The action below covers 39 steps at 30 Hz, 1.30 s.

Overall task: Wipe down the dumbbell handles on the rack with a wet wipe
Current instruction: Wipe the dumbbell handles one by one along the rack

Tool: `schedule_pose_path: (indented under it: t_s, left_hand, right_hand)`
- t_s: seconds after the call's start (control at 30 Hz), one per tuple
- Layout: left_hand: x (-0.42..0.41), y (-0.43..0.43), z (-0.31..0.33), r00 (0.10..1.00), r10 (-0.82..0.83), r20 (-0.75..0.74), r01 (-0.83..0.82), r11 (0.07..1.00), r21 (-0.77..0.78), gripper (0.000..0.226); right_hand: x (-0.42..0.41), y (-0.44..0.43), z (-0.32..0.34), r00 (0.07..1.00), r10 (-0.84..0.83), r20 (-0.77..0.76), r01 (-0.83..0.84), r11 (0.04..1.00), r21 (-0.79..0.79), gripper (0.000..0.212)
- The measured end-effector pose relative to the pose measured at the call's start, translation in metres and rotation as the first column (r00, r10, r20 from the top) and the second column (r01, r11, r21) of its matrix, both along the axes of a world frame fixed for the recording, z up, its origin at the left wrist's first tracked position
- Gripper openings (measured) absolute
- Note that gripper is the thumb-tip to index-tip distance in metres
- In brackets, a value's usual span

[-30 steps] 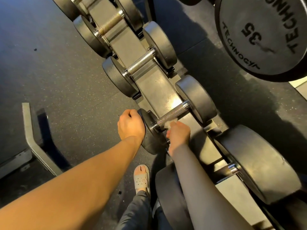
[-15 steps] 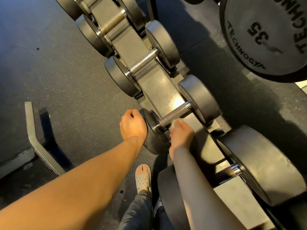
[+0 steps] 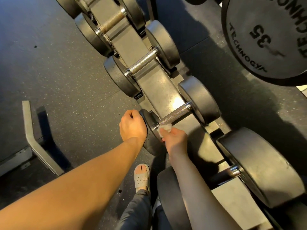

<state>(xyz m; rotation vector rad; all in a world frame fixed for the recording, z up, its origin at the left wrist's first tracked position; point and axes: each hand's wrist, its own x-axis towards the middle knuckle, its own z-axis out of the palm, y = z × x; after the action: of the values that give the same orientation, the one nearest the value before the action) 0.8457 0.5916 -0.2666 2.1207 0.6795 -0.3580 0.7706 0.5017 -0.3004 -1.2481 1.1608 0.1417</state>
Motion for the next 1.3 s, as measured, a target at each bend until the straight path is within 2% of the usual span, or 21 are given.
schedule_pose_path:
  t_s: [0.07,0.17,0.23,0.27,0.33,0.37,0.4,0.5,0.57,0.63,0.67,0.73,0.83,0.9,0.93,0.97,1.07,1.1,1.23,1.27,1.3]
  left_hand:
    - [0.000,-0.001,0.000,1.000,0.000,-0.002,0.000,1.000,0.001,0.030]
    - [0.000,0.000,0.000,1.000,0.007,-0.004,-0.007,1.000,0.001,0.031]
    - [0.001,0.000,-0.001,1.000,0.006,-0.002,-0.006,1.000,0.004,0.029]
    - [0.001,-0.001,-0.001,1.000,0.011,-0.004,-0.011,1.000,0.004,0.029]
    - [0.001,-0.001,0.000,1.000,0.024,-0.005,-0.024,1.000,-0.003,0.030]
    - [0.001,-0.001,0.000,1.000,0.027,-0.006,-0.027,1.000,-0.010,0.030]
    - [0.001,-0.001,0.000,1.000,0.023,-0.008,-0.023,1.000,-0.016,0.029]
    - [0.000,0.001,0.000,1.000,0.011,-0.010,-0.012,0.999,-0.042,0.026]
    - [0.000,0.002,0.001,1.000,0.006,-0.010,-0.007,0.999,-0.053,0.025]
    - [0.000,0.001,0.003,1.000,0.009,-0.005,-0.009,0.998,-0.062,0.025]
    - [0.000,0.001,0.003,1.000,0.009,-0.002,-0.009,0.998,-0.064,0.025]
    - [0.000,0.001,0.003,1.000,0.006,0.009,-0.006,0.998,-0.064,0.025]
    - [0.001,0.001,0.002,1.000,0.013,0.011,-0.013,0.999,-0.047,0.024]
    - [0.001,0.001,0.001,1.000,0.008,0.008,-0.008,0.999,-0.039,0.024]
    - [0.001,0.001,0.001,1.000,0.003,0.004,-0.002,0.999,-0.036,0.024]
    - [0.001,0.001,0.001,1.000,0.000,0.001,0.001,0.999,-0.036,0.025]
    - [0.001,0.002,0.002,1.000,-0.005,0.000,0.005,0.999,-0.047,0.024]
    - [0.001,0.002,0.002,1.000,-0.009,0.001,0.009,0.999,-0.046,0.024]
    - [0.000,0.002,0.001,1.000,-0.010,0.008,0.010,0.999,-0.050,0.023]
    - [0.000,0.002,0.000,1.000,-0.012,0.009,0.012,0.999,-0.049,0.023]
    - [0.000,0.002,-0.001,1.000,-0.012,0.011,0.013,0.999,-0.049,0.024]
  right_hand:
    - [0.000,-0.002,0.001,0.998,0.064,-0.025,-0.066,0.994,-0.084,0.015]
    - [0.013,-0.008,0.011,1.000,0.011,0.023,-0.002,0.936,-0.352,0.024]
    - [0.023,-0.004,0.022,0.982,0.135,0.130,-0.033,0.808,-0.588,0.018]
    - [0.028,-0.003,0.024,0.953,0.286,0.101,-0.124,0.672,-0.730,0.011]
    - [0.039,-0.006,0.026,0.779,0.589,-0.217,-0.434,0.255,-0.864,0.018]
    - [0.046,-0.010,0.028,0.628,0.669,-0.397,-0.578,0.060,-0.814,0.021]
    - [0.053,-0.015,0.031,0.475,0.710,-0.520,-0.678,-0.082,-0.731,0.022]
    - [0.074,-0.028,0.042,0.104,0.778,-0.619,-0.767,-0.334,-0.548,0.023]
    - [0.083,-0.034,0.049,-0.075,0.771,-0.632,-0.718,-0.482,-0.502,0.022]
    - [0.091,-0.043,0.052,-0.148,0.663,-0.734,-0.645,-0.628,-0.437,0.026]
    - [0.097,-0.048,0.053,-0.134,0.593,-0.794,-0.631,-0.669,-0.393,0.030]
    - [0.102,-0.053,0.054,-0.078,0.512,-0.856,-0.687,-0.649,-0.326,0.033]
    - [0.086,-0.040,0.050,-0.006,0.648,-0.761,-0.761,-0.497,-0.417,0.026]
    - [0.058,-0.027,0.040,0.134,0.849,-0.510,-0.700,-0.283,-0.655,0.019]
    - [0.048,-0.026,0.034,0.205,0.903,-0.379,-0.677,-0.149,-0.720,0.016]
    - [0.040,-0.029,0.030,0.239,0.925,-0.295,-0.645,-0.076,-0.761,0.017]
    - [0.029,-0.051,0.022,0.141,0.908,-0.395,-0.523,-0.270,-0.808,0.028]
    - [0.028,-0.059,0.020,0.175,0.891,-0.420,-0.468,-0.300,-0.831,0.029]
    - [0.009,-0.066,0.016,0.511,0.766,-0.391,-0.381,-0.206,-0.901,0.012]
    - [0.001,-0.060,0.018,0.573,0.744,-0.344,-0.400,-0.113,-0.910,0.006]
    - [-0.005,-0.053,0.021,0.660,0.708,-0.253,-0.427,0.077,-0.901,0.001]
